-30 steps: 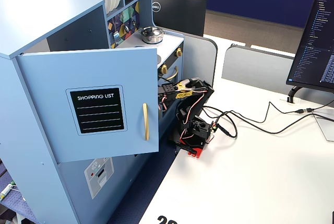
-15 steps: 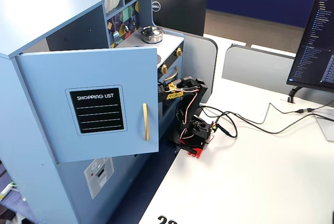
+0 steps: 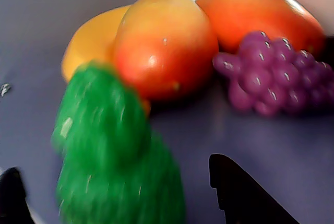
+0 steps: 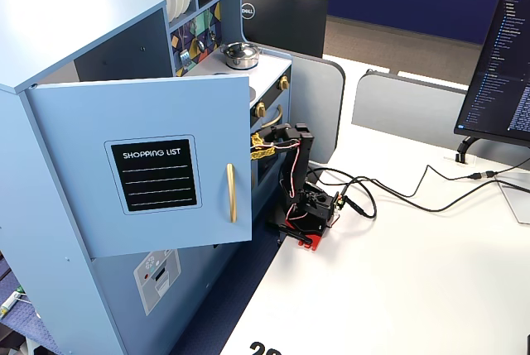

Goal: Pick up the green pineapple from the left cabinet and place it in the gray recipient

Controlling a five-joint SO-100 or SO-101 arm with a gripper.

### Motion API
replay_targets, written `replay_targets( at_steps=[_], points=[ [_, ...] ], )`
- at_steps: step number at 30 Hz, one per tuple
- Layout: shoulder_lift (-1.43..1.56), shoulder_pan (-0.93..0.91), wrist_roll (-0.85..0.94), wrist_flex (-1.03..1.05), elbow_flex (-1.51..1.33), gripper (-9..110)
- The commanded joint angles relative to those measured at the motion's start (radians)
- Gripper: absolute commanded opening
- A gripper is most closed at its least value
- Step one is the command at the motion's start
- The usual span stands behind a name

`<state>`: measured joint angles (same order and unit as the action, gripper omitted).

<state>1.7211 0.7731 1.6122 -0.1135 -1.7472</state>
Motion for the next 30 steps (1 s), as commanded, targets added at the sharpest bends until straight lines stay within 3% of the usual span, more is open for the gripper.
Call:
replay_targets(
  at_steps=[1, 3, 4, 10, 20, 24, 30],
  points=[
    [-0.028, 0.008, -0.011, 0.008, 0.121, 22],
    [-0.026, 0.028, -0.003, 0.017, 0.121, 2],
    [-0.018, 0.035, -0.021, 0.017, 0.12, 0],
    [0.147, 0.083, -0.021, 0.075, 0.057, 0],
    [0.996, 0.183, 0.071, 0.247, -0.466, 0],
    [1.239, 0.005, 0.066, 0.284, -0.561, 0],
    [1.359, -0.46, -0.087, 0.408, -0.509, 0]
  ],
)
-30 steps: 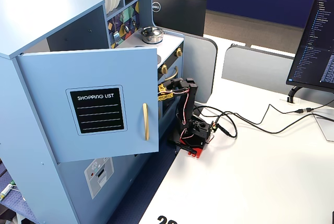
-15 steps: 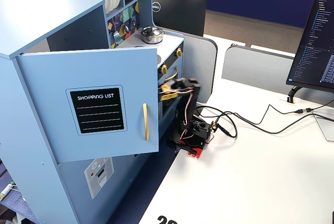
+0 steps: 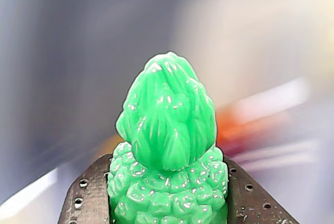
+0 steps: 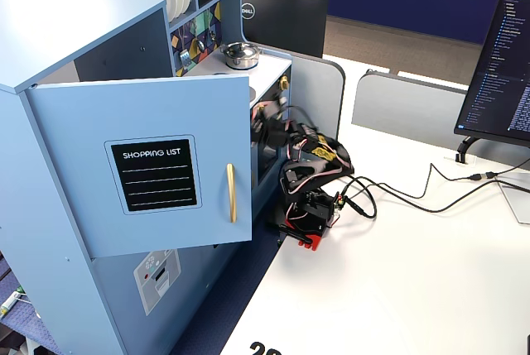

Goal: Pick up the green pineapple from the left cabinet and place it in the gray recipient

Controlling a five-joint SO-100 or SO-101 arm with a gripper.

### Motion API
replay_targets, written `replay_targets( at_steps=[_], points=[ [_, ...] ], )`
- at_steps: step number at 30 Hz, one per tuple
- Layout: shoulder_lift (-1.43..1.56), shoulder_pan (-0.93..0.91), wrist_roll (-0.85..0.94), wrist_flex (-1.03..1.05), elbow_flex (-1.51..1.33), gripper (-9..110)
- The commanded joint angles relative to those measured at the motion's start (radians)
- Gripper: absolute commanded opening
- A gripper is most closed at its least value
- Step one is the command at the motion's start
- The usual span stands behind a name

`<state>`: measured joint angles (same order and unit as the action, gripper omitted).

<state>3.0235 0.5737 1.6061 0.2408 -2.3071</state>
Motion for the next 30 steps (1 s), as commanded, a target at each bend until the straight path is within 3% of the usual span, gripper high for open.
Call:
replay_targets(
  at_steps=[1, 8, 20, 26, 30],
  points=[
    [0.048, -0.33, -0.11, 0.071, 0.069, 0],
    [-0.227, -0.618, -0.19, 0.023, 0.21, 0],
    [-0.828, -0.623, -0.101, -0.029, 0.583, 0],
    [-0.96, -0.629, -0.011, -0.057, 0.615, 0],
    [-0.985, -0.643, 0.044, 0.046, 0.606, 1]
  ],
)
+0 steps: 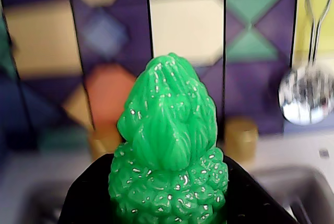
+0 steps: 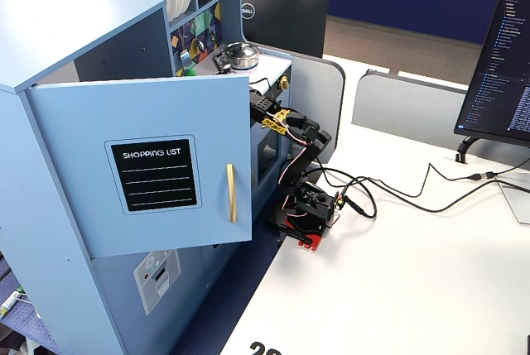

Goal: Pick up the green pineapple from the left cabinet and place it in the gray recipient

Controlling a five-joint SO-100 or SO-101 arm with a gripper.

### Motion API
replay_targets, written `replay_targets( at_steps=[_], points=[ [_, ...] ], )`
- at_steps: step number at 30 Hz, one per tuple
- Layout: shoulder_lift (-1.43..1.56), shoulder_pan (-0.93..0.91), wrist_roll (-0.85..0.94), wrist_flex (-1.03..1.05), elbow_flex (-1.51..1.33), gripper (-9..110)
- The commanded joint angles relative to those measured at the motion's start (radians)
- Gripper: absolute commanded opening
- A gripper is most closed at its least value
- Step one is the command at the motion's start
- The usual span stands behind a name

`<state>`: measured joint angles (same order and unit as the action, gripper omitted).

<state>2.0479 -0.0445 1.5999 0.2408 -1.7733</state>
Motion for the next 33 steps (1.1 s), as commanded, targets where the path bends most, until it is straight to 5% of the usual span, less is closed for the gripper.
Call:
replay_targets(
  at_steps=[1, 8, 12, 17, 27, 33],
  points=[
    [-0.011, -0.025, 0.044, 0.058, 0.066, 4],
    [-0.011, -0.012, -0.038, 0.044, 0.087, 28],
    [0.058, 0.011, -0.018, 0.118, 0.184, 24],
    [0.327, 0.037, -0.021, 0.517, 0.19, 20],
    [0.851, -0.009, -0.044, 1.085, -0.288, 13],
    [1.043, 0.023, -0.034, 1.118, -0.686, 6]
  ],
)
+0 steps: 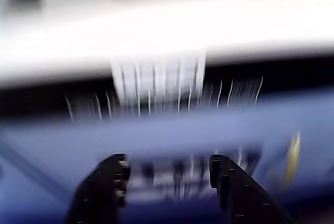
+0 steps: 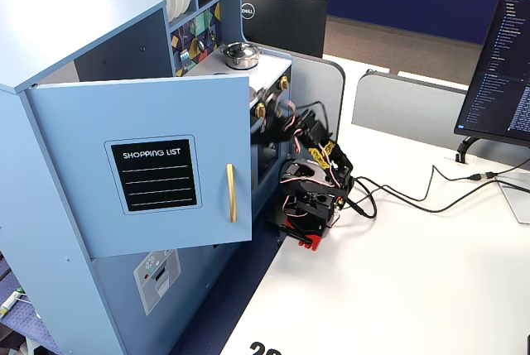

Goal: Pick up the green pineapple from the left cabinet and place it in the gray recipient

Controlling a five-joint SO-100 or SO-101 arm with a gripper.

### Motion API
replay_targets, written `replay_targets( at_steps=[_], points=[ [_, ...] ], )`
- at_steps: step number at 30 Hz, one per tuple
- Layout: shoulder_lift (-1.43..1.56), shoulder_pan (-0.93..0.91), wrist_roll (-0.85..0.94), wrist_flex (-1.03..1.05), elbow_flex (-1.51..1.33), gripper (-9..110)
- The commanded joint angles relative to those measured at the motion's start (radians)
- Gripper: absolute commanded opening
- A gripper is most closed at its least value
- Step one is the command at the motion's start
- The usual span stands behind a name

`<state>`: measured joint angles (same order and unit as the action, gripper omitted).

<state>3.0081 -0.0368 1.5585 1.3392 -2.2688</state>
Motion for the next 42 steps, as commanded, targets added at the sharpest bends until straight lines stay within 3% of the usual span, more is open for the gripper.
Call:
replay_targets(
  at_steps=[1, 4, 13, 16, 26, 42],
  points=[
    [0.092, 0.028, 0.006, 0.023, -0.244, 6],
    [0.075, 0.046, 0.005, -0.02, -0.393, 4],
    [-0.078, 0.006, 0.0, -0.422, -0.732, 4],
    [-0.08, 0.014, -0.049, -0.365, -0.732, 4],
    [0.17, -0.038, 0.025, 0.184, -0.733, 0],
    [0.17, -0.04, -0.029, 0.192, -0.733, 4]
  ],
)
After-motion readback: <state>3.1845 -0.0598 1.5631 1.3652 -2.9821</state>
